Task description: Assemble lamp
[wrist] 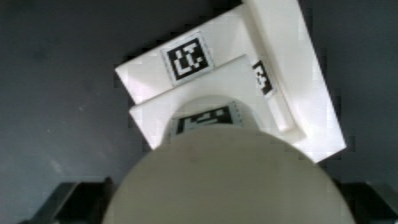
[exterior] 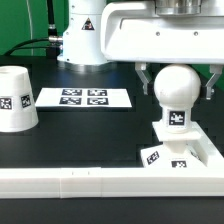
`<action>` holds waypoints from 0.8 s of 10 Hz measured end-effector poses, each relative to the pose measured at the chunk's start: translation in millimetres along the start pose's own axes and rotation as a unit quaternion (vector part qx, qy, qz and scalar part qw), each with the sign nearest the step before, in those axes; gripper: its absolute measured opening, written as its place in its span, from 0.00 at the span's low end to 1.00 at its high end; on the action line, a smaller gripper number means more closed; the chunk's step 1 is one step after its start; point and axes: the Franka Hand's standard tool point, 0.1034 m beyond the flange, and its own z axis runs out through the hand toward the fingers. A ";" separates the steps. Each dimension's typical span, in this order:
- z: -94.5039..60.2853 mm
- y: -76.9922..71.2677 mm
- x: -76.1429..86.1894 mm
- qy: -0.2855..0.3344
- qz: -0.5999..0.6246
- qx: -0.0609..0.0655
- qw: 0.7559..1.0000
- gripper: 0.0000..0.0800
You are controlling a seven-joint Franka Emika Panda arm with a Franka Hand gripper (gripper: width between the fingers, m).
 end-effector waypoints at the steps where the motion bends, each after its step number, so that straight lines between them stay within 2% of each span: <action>1: 1.5 0.3 -2.6 -0.004 0.052 -0.003 0.999 0.72; 3: 3.9 -0.6 -5.6 -0.009 0.119 -0.003 0.993 0.72; 6: 3.7 -2.8 -6.3 -0.022 0.212 0.013 0.977 0.72; 8: 3.2 -4.6 -6.7 -0.025 0.277 0.016 0.960 0.72</action>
Offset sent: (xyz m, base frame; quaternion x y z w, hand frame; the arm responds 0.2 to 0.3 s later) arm -0.0001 0.0056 -0.0057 0.0118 -0.0200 0.2604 0.9652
